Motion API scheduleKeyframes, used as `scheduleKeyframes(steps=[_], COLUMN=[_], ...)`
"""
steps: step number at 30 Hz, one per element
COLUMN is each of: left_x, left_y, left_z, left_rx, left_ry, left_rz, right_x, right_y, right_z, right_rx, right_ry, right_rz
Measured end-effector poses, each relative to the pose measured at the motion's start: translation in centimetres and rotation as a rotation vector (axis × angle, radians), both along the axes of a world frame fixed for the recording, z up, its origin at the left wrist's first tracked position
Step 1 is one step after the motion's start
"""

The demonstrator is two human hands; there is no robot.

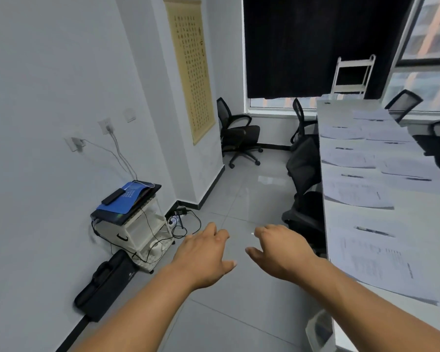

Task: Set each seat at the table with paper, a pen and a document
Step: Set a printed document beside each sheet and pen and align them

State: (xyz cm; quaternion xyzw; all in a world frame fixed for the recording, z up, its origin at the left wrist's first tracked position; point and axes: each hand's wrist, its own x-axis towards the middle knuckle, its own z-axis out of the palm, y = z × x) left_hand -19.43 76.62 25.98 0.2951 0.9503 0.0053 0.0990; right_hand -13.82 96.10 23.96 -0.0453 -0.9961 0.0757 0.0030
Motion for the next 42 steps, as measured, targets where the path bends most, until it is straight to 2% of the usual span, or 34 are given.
scheduleKeyframes(steps=[8, 14, 23, 33, 42], left_x=[-9.4, -19.0, -31.8, -32.9, -32.3], left_y=[8.2, 13.7, 23.8, 38.5, 50.9], left_z=[1.2, -1.3, -2.0, -3.6, -8.1], left_rx=[0.017, 0.014, -0.023, -0.034, -0.208], left_ry=[0.014, 0.006, -0.061, -0.084, -0.082], left_rz=[-0.169, -0.331, -0.673, -1.043, -1.252], right_x=[-6.5, -12.9, -21.1, -19.1, -17.5], right_y=[6.8, 10.4, 15.5, 23.4, 32.1], right_z=[1.4, -0.2, -0.3, -2.0, -7.9], right_rx=[-0.013, -0.005, -0.065, -0.102, -0.223], right_ry=[-0.016, -0.051, -0.089, -0.144, -0.158], right_rz=[-0.167, -0.289, -0.606, -0.982, -1.188])
